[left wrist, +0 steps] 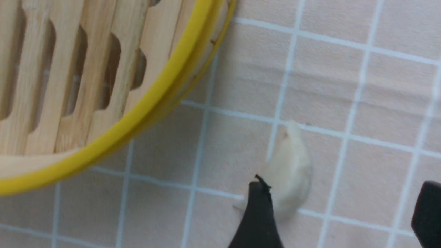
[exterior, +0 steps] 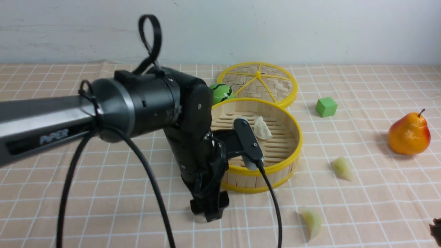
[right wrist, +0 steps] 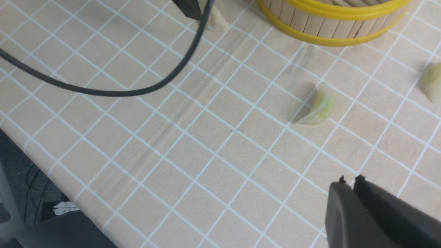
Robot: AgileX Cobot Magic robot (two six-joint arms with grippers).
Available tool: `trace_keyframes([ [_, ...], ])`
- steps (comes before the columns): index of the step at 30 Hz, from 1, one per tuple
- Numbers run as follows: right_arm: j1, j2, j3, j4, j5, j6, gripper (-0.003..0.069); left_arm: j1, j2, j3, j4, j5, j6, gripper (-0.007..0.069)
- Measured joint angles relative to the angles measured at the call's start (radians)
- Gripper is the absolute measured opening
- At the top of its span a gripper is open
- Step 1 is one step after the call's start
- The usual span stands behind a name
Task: Put the dumplings into the steamer on the table with the brown tablecloth.
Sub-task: 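Reach for and grasp a dumpling on the table with the left gripper, then place the dumpling into the bamboo steamer basket with the left gripper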
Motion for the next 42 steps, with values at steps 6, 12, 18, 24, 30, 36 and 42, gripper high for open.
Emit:
trace_keyframes([
  [6, 0.000, 0.000, 0.004, -0.001, 0.007, 0.000, 0.0054, 0.001, 0.099, 0.000, 0.019, -0.070, 0.004, 0.0497],
  [12, 0.000, 0.000, 0.004, -0.007, 0.011, 0.000, 0.0062, 0.001, 0.124, 0.000, 0.020, -0.036, 0.004, 0.0371],
  [18, 0.000, 0.000, 0.006, -0.012, 0.005, 0.000, 0.0067, 0.001, 0.115, -0.012, 0.051, 0.020, -0.082, 0.0202],
  [24, 0.000, 0.000, 0.006, -0.014, -0.003, 0.000, 0.0074, 0.002, 0.055, -0.212, 0.057, 0.131, -0.303, 0.0205],
  [30, 0.000, 0.000, 0.007, -0.014, -0.024, 0.000, 0.0079, 0.019, 0.090, -0.500, 0.054, 0.083, -0.660, 0.0205],
  [36, 0.000, 0.000, 0.007, -0.014, -0.003, 0.014, 0.0085, 0.059, 0.299, -0.675, 0.068, 0.005, -0.889, 0.0205],
  [42, 0.000, 0.027, 0.007, -0.066, 0.075, 0.176, 0.0085, 0.064, 0.472, -0.788, 0.112, -0.008, -0.966, 0.0205],
])
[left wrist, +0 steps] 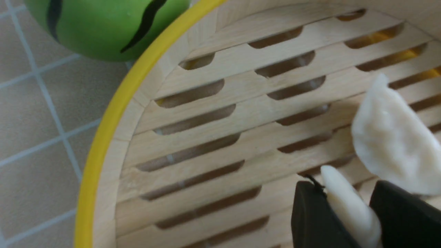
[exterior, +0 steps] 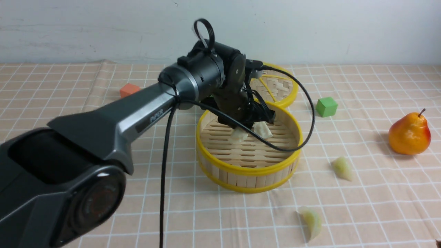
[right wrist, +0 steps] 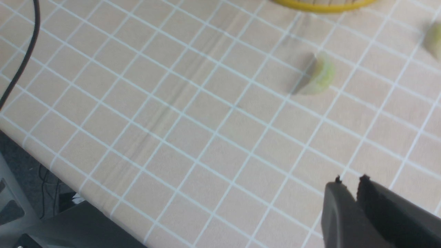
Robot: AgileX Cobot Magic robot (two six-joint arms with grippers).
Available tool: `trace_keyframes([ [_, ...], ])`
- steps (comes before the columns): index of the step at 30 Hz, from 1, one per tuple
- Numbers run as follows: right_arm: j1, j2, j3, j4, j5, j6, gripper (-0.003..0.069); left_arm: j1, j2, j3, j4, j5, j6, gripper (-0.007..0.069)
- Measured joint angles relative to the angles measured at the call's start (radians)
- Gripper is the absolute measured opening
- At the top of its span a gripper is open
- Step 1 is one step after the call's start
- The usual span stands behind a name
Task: Put the dumplings into the steamer on the table with the brown tablecloth.
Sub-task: 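Place the dumpling into the bamboo steamer basket with the left gripper, then reach for and grasp a dumpling lying on the table beside the steamer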
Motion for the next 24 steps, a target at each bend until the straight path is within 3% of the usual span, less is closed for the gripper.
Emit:
trace_keyframes([
  [5, 0.000, 0.046, 0.000, -0.046, 0.028, 0.090, 0.0085, 0.000, 0.046, -0.026, 0.038, -0.054, -0.037, 0.0211],
  [8, 0.000, 0.072, 0.000, -0.046, 0.026, 0.104, 0.0086, 0.007, 0.051, -0.026, 0.035, -0.072, -0.038, 0.0283],
  [11, 0.000, 0.123, 0.000, -0.051, 0.005, 0.105, 0.0101, 0.036, 0.040, -0.027, 0.004, -0.071, -0.049, 0.0421],
  [16, 0.000, 0.230, 0.000, -0.072, -0.069, 0.133, 0.0170, 0.086, -0.061, -0.026, -0.049, 0.017, -0.057, 0.0522],
  [20, 0.000, 0.394, 0.000, -0.083, -0.205, 0.158, 0.0318, 0.120, -0.244, -0.030, -0.068, 0.153, -0.008, 0.0501],
  [24, 0.000, 0.571, -0.021, -0.071, -0.301, 0.160, 0.0461, 0.121, -0.378, -0.038, -0.043, 0.297, 0.042, 0.0368],
])
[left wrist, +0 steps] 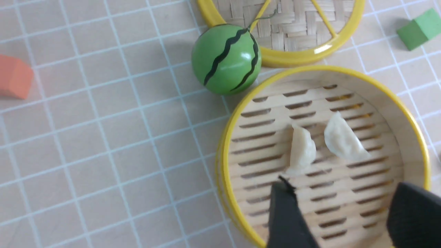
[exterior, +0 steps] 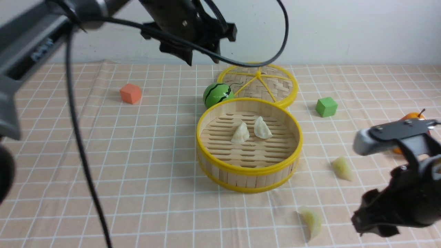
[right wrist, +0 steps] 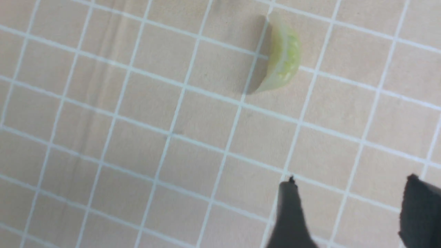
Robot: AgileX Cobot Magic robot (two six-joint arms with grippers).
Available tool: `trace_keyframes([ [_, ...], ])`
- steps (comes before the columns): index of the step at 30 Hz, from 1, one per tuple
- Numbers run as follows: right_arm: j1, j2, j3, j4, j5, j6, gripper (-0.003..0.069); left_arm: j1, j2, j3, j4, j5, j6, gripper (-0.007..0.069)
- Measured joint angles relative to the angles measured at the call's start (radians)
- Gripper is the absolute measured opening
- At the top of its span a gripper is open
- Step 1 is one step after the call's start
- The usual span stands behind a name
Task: Put the dumplings into the steamer on the table with the brown tablecloth.
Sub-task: 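Reach for and grasp a dumpling lying on the table beside the steamer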
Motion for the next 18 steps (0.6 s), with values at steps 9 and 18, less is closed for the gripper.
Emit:
trace_keyframes([
  [9, 0.044, 0.436, -0.242, -0.027, -0.048, -0.031, 0.0570, -0.002, -0.208, 0.000, 0.007, 0.055, 0.074, -0.0014],
  [18, 0.128, 0.577, -0.309, -0.171, -0.050, 0.075, 0.0347, -0.002, -0.426, 0.131, 0.062, 0.055, 0.062, -0.0014],
])
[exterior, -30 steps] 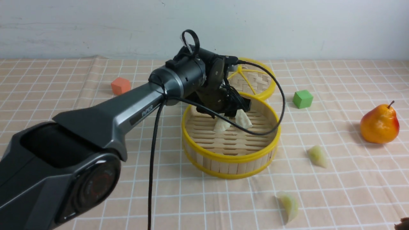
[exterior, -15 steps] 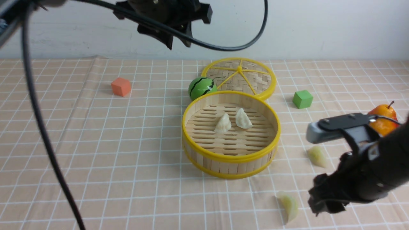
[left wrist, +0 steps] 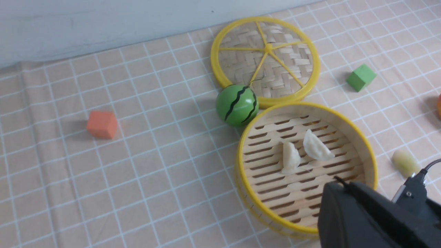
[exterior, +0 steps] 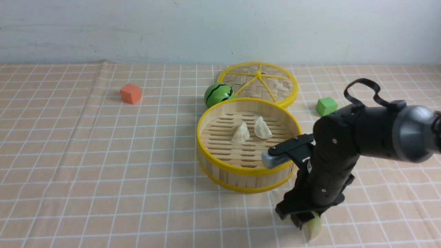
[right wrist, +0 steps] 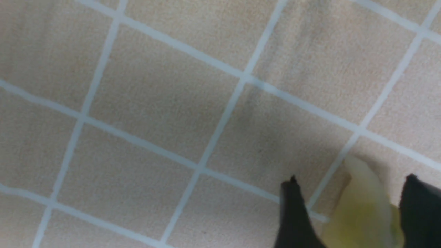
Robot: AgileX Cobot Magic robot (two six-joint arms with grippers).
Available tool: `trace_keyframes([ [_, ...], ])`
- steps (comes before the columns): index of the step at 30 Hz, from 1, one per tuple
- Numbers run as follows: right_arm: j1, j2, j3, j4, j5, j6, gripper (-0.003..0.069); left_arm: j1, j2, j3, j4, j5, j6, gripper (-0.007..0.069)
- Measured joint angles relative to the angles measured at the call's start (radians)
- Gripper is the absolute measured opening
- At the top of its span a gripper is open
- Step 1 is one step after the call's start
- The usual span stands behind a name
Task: Put the dumplings into the steamer on the table with the brown tablecloth.
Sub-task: 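Reach for and grasp a dumpling lying on the table beside the steamer, then place the dumpling in the bamboo steamer basket with the right gripper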
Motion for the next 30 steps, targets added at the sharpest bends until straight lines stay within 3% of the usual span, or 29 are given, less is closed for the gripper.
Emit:
trace_keyframes([
  [1, 0.001, -0.002, -0.002, -0.024, 0.004, 0.012, 0.0258, 0.000, -0.045, 0.050, 0.010, 0.000, -0.011, -0.0014],
  [3, 0.002, -0.013, -0.003, -0.042, 0.022, 0.023, 0.0148, 0.000, -0.117, 0.135, 0.027, 0.000, -0.023, -0.0014],
  [4, 0.002, -0.020, -0.005, -0.047, 0.039, 0.023, 0.0138, 0.000, -0.160, 0.187, 0.034, 0.000, -0.026, -0.0014],
  [10, 0.002, -0.081, -0.089, -0.050, 0.125, -0.016, 0.0150, 0.000, -0.372, 0.458, 0.047, 0.000, -0.033, -0.0014],
  [17, 0.003, 0.017, -0.507, 0.050, 0.159, -0.109, 0.0150, 0.000, -0.696, 0.771, 0.049, 0.000, -0.054, -0.0014],
  [25, 0.003, 0.324, -0.807, 0.070, 0.234, -0.109, 0.0150, 0.000, -0.854, 0.875, 0.058, 0.000, -0.056, -0.0014],
  [30, 0.003, 0.419, -0.871, 0.084, 0.255, -0.109, 0.0150, 0.000, -0.858, 0.878, 0.063, 0.000, -0.056, -0.0014],
])
